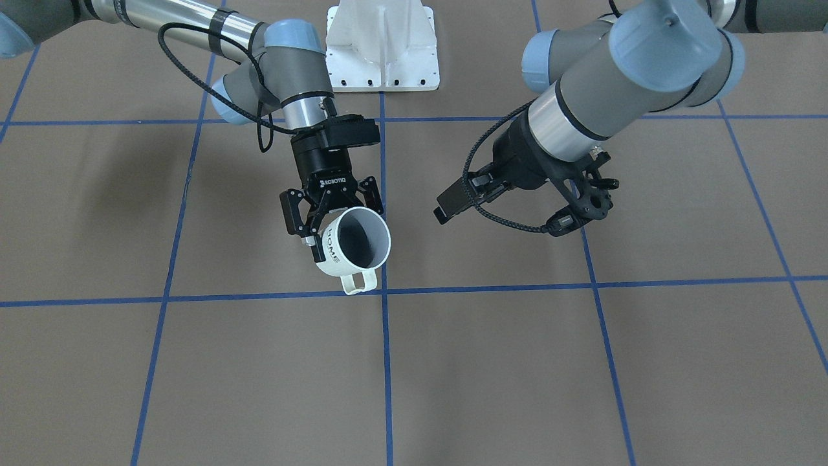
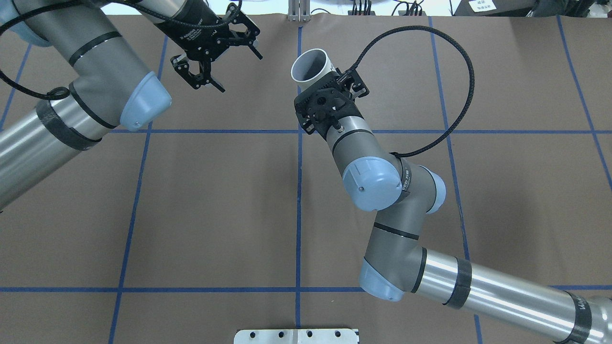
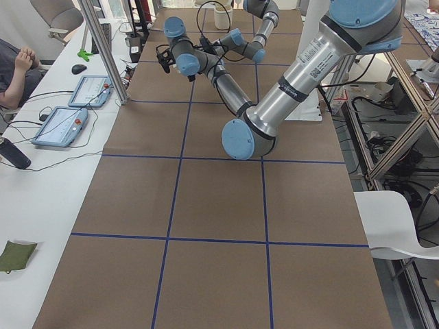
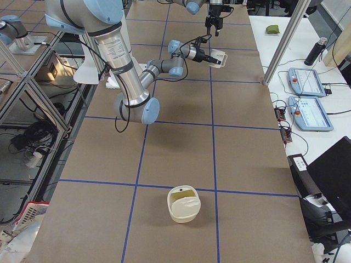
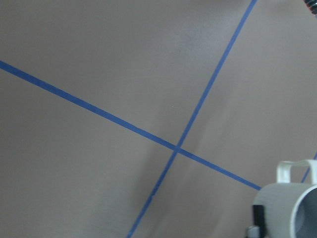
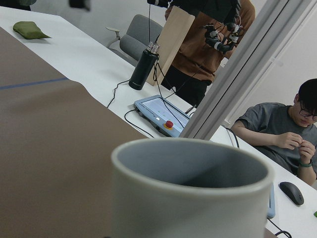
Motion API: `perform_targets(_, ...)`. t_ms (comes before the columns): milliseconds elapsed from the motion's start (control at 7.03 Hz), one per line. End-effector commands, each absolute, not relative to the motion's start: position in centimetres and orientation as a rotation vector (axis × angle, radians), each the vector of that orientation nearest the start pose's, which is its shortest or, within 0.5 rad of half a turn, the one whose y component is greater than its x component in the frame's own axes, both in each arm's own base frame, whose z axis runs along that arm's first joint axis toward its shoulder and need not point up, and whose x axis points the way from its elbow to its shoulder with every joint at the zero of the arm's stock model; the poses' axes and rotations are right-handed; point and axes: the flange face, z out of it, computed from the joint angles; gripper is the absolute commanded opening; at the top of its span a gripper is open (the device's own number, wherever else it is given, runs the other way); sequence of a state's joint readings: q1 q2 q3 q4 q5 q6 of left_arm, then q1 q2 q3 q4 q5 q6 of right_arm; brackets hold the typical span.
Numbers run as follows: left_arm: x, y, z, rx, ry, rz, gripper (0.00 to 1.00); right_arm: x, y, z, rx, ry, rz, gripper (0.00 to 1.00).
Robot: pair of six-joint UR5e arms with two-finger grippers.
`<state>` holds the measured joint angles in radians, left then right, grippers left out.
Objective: Left arm hands cup to right arm to dump lemon
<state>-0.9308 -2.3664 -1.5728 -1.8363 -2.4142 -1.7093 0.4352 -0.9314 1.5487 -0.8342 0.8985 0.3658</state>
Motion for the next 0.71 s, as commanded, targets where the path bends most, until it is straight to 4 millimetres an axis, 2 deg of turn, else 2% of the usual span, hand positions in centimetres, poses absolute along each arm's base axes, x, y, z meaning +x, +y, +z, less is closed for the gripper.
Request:
perform_targets(0, 37.5, -57.9, 11.6, -0.326, 1.229, -0.465, 1.0, -53.9, -44.8, 18.6, 1.335, -0.437, -0.236, 0.32)
perform_targets(142, 38.2, -57.7, 11.4, -0.327, 1.231, -0.454, 1.0, -54.2, -44.4, 18.1, 1.338, -0.448, -0.237, 0.32)
perform_targets(284, 38.7, -57.8, 11.2, -0.33, 1.229, -0.451, 0.96, -54.4, -43.9, 17.7, 1.353, -0.432, -0.217, 0.33)
perform_targets(427, 38.9, -57.9, 11.0, -0.33, 1.231, -0.448, 0.74, -54.8, -43.3, 17.2, 1.363, -0.426, -0.207, 0.33)
perform_targets(569, 39.2, -57.9, 11.1, -0.321, 1.247, -0.433, 0.67, -54.8, -43.2, 16.8, 1.368, -0.431, -0.202, 0.33)
